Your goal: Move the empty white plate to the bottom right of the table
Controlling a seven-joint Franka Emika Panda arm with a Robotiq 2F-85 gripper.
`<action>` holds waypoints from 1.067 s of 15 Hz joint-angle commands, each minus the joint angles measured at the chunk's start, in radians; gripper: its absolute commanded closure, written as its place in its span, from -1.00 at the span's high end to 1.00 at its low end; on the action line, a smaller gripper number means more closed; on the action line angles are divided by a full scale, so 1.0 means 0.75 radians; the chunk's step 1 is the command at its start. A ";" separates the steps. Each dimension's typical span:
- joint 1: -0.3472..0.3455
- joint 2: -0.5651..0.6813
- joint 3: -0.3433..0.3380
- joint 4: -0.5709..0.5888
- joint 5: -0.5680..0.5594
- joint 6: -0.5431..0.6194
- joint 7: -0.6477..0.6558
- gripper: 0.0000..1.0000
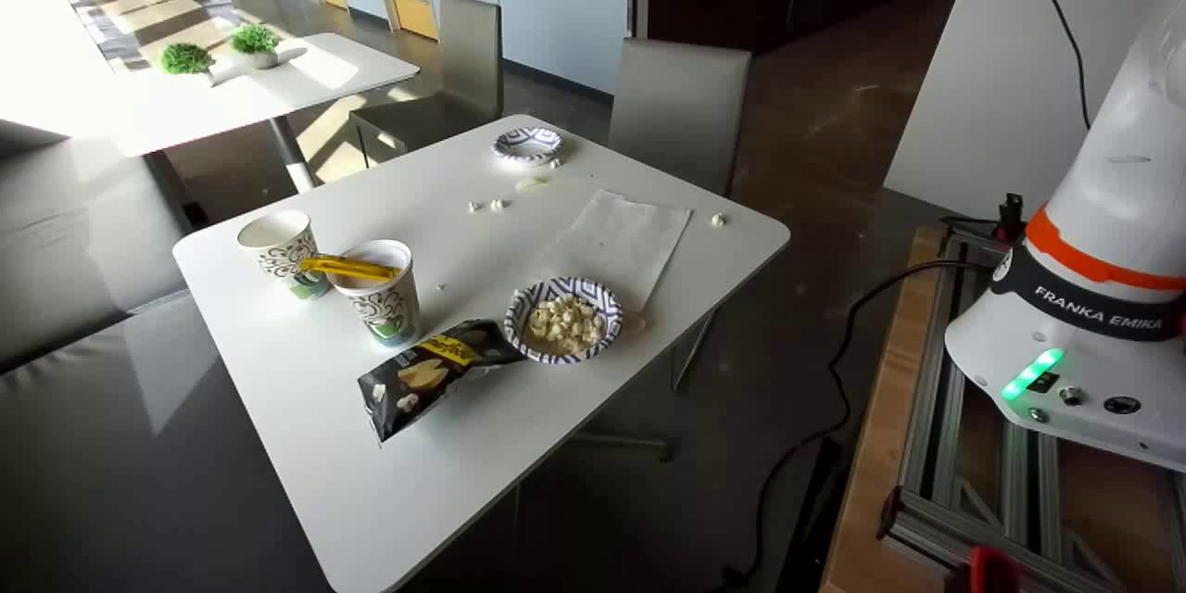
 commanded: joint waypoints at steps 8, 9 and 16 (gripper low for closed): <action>0.006 0.001 -0.003 0.003 -0.002 -0.003 0.004 1.00; 0.006 0.001 -0.003 0.003 -0.002 -0.003 0.004 1.00; 0.019 0.347 0.028 0.189 0.114 0.063 0.163 1.00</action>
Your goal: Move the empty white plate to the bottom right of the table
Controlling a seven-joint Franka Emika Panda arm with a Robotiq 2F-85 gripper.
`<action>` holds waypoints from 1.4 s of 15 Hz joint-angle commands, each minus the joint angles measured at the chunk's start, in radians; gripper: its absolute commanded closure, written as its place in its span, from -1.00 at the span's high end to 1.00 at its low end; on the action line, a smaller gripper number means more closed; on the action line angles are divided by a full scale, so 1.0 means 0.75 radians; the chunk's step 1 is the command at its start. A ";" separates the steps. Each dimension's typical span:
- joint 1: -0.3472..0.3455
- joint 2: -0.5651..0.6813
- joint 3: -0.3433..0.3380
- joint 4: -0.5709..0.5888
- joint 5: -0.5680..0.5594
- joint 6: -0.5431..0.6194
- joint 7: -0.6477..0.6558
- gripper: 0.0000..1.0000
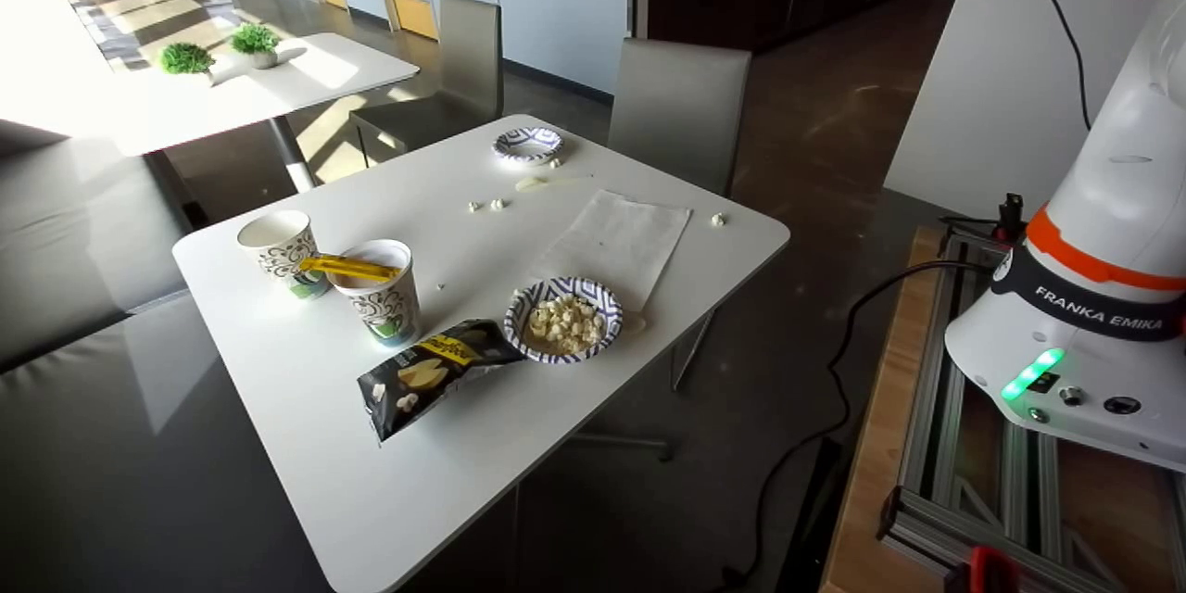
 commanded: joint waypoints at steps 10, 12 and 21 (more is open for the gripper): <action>-0.084 1.000 -0.059 0.542 0.462 0.580 0.364 1.00; -0.109 1.127 -0.071 0.602 0.531 0.718 0.400 1.00; -0.116 1.567 -0.065 0.755 0.584 1.446 0.789 1.00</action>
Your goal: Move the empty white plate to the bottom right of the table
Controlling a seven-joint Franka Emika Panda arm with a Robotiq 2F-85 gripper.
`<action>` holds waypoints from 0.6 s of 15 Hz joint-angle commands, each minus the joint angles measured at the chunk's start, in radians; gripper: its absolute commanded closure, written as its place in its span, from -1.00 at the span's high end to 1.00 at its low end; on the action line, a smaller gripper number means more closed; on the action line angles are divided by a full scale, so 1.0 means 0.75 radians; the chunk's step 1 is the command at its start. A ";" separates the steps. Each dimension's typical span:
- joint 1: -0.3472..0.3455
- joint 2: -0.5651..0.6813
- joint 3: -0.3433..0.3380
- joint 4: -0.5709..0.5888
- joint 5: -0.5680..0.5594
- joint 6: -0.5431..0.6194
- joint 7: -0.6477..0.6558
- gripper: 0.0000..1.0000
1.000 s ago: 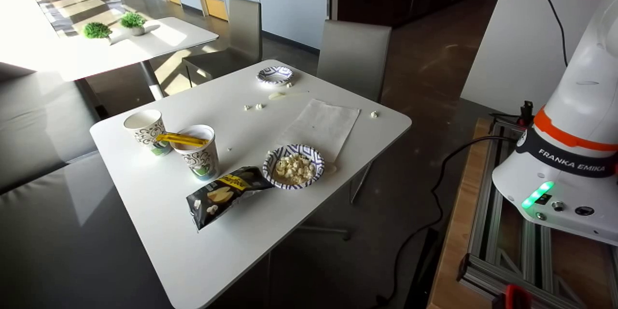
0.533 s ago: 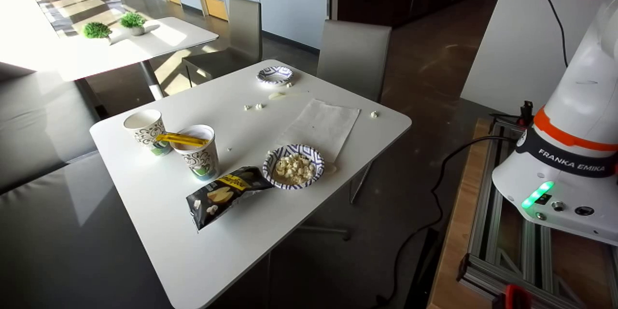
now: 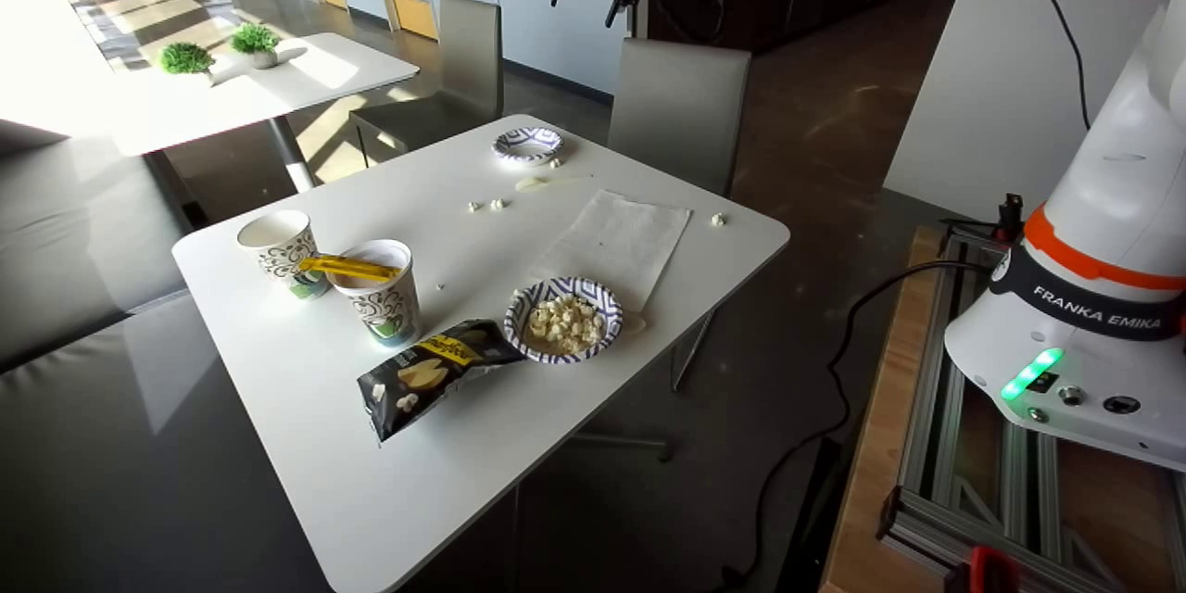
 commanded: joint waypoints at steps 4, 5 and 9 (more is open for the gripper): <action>0.010 0.165 -0.003 0.055 -0.094 0.218 0.198 1.00; 0.014 0.192 -0.008 0.067 -0.106 0.234 0.218 1.00; 0.015 0.211 -0.012 0.096 -0.115 0.237 0.230 1.00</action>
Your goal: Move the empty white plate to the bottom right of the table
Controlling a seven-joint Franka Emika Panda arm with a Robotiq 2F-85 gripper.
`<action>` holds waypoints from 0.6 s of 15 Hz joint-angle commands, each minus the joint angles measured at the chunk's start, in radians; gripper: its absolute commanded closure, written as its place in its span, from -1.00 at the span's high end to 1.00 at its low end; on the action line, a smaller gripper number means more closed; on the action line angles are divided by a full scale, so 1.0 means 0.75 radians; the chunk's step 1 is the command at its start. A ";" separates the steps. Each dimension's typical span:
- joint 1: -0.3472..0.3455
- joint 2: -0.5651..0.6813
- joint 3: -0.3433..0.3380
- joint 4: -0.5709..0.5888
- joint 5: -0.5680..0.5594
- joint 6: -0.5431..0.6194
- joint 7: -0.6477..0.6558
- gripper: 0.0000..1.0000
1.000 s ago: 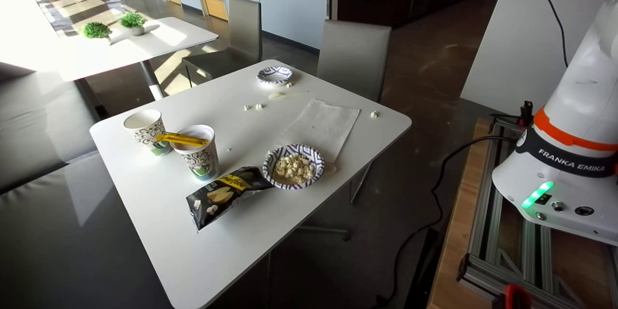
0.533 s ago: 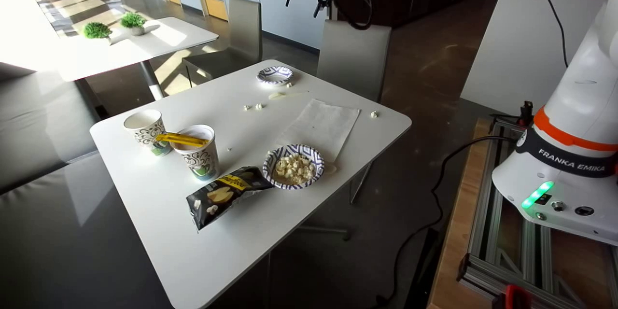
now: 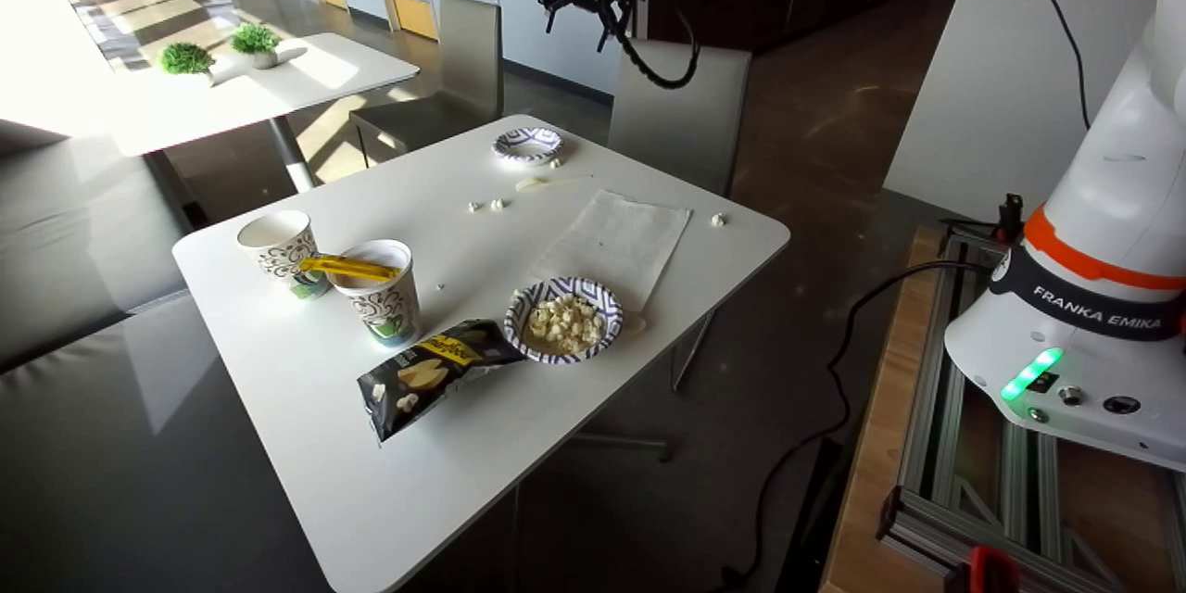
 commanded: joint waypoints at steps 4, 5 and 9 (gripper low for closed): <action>0.003 0.044 -0.007 0.042 -0.034 0.018 0.019 1.00; -0.004 0.098 -0.001 0.101 -0.034 -0.016 0.020 1.00; 0.000 0.289 -0.008 0.273 -0.089 -0.048 0.020 1.00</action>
